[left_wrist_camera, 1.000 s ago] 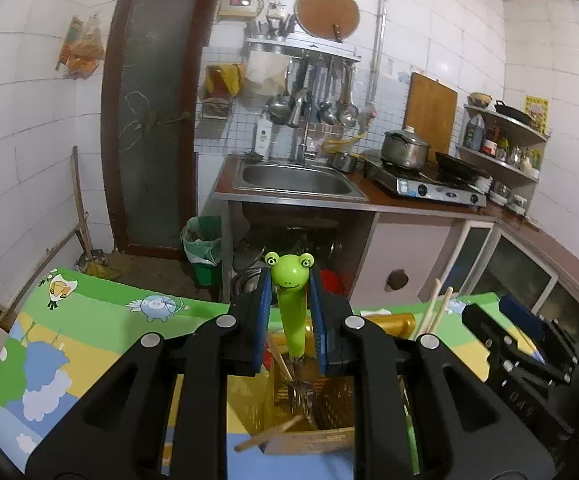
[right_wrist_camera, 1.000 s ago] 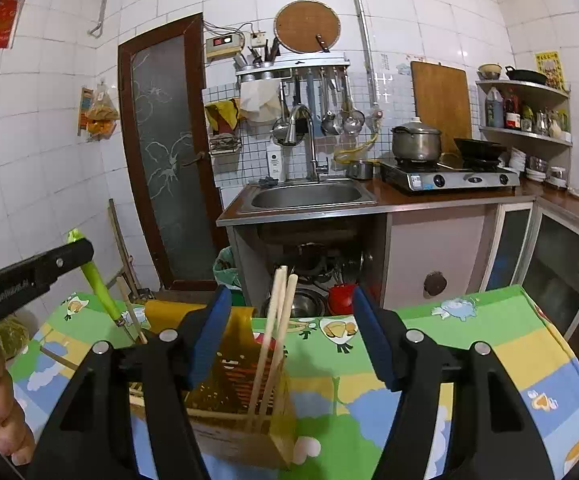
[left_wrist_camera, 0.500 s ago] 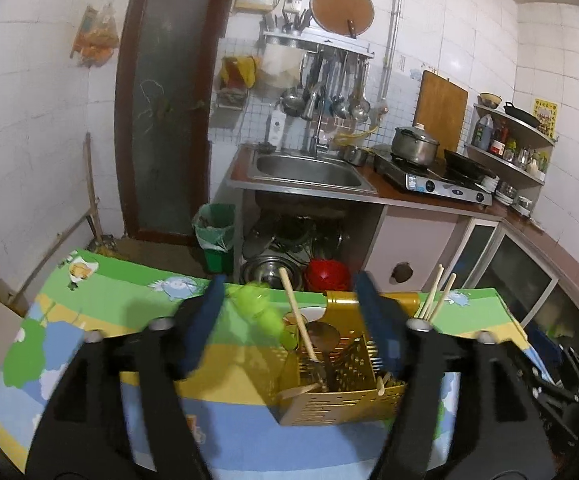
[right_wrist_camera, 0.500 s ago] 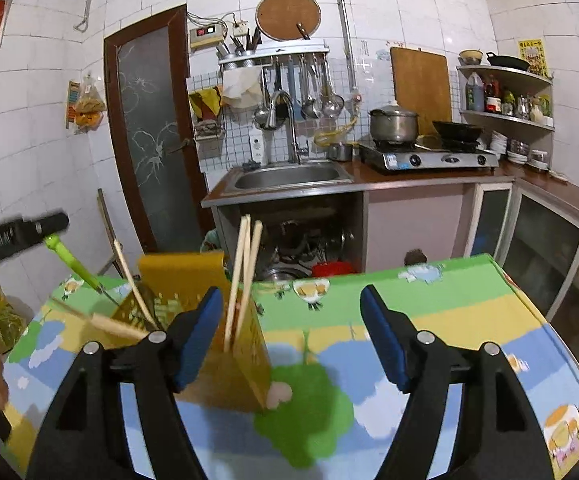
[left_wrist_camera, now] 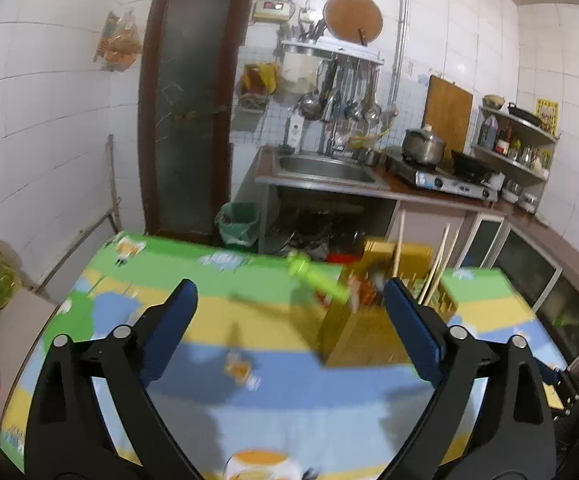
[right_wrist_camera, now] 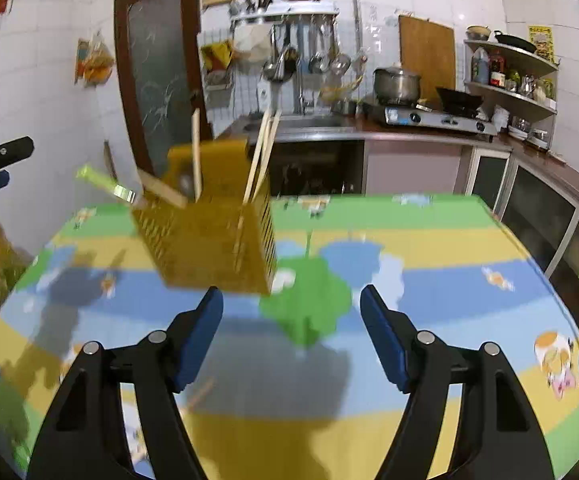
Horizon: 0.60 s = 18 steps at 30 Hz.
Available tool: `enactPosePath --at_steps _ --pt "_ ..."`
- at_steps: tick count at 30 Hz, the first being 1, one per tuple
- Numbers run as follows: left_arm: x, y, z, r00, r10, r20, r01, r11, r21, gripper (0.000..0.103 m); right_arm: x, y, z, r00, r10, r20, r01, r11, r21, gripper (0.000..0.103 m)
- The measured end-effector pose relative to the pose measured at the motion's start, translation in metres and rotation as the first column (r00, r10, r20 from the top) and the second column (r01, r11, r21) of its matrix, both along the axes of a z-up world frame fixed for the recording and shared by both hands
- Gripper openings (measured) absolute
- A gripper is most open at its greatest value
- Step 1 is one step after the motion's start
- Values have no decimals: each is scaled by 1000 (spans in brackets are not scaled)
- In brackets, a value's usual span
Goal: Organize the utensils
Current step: 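Lower the right tool onto the small grey-handled spoon and close it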
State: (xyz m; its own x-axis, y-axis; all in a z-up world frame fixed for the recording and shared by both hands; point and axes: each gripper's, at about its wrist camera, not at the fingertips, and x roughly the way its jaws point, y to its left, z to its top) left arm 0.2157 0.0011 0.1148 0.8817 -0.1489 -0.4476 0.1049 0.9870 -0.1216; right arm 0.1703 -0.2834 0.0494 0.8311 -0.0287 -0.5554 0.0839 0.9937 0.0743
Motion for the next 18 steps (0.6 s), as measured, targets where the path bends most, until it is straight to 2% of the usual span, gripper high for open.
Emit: enactPosePath --at_steps 6,10,14,18 --pt "-33 19 -59 994 3 -106 1 999 37 97 -31 23 -38 995 49 -90 -49 999 9 70" --pt "-47 25 -102 980 -7 -199 17 999 49 97 -49 41 -63 984 83 -156 -85 996 -9 70" --pt "-57 28 -132 960 -26 -280 42 998 51 97 -64 52 -79 971 107 -214 -115 993 -24 70" --pt "-68 26 -150 948 -44 -314 64 996 55 97 -76 59 -89 960 128 -249 -140 990 -33 70"
